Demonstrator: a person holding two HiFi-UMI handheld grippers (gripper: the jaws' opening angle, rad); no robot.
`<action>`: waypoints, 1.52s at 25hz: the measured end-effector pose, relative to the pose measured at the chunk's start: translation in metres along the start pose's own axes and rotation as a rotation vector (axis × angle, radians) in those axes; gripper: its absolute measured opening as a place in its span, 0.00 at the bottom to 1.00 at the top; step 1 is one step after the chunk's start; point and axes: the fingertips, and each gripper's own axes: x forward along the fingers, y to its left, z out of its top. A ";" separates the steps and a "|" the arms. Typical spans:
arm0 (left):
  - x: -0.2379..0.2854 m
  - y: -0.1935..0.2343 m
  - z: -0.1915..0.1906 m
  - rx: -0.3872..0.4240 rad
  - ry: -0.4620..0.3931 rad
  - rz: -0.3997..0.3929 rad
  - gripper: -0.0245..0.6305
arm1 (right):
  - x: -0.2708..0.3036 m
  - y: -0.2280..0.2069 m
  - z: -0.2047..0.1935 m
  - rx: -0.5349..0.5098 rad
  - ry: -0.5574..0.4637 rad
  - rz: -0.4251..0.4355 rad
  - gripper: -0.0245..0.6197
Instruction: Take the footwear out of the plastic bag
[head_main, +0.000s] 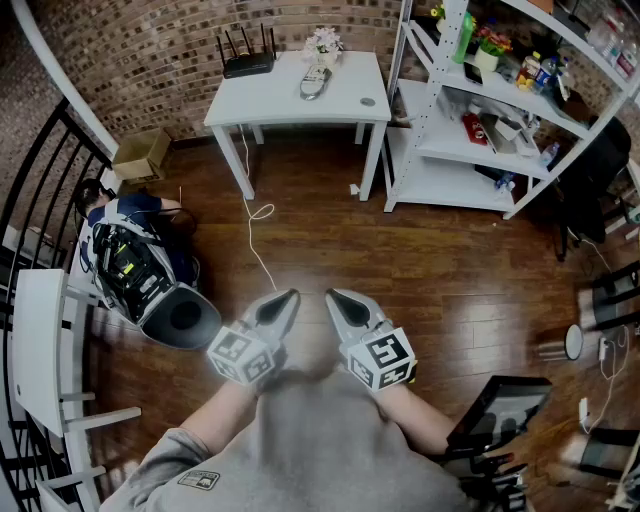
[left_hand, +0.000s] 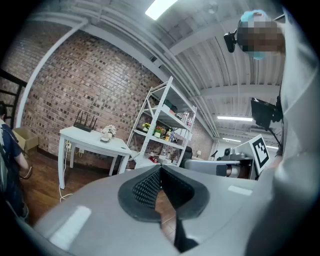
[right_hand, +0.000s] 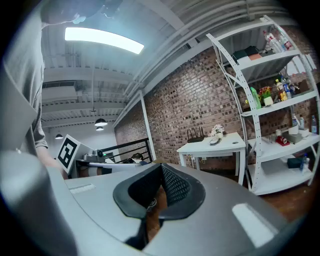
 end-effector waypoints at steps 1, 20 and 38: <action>0.004 0.000 0.001 0.003 -0.003 0.003 0.04 | 0.000 -0.004 0.001 -0.001 0.001 0.002 0.05; 0.084 0.034 0.032 0.018 -0.007 0.056 0.04 | 0.038 -0.084 0.018 0.033 0.027 0.015 0.05; 0.188 0.218 0.122 -0.008 -0.010 -0.025 0.04 | 0.233 -0.165 0.082 0.011 0.045 -0.100 0.05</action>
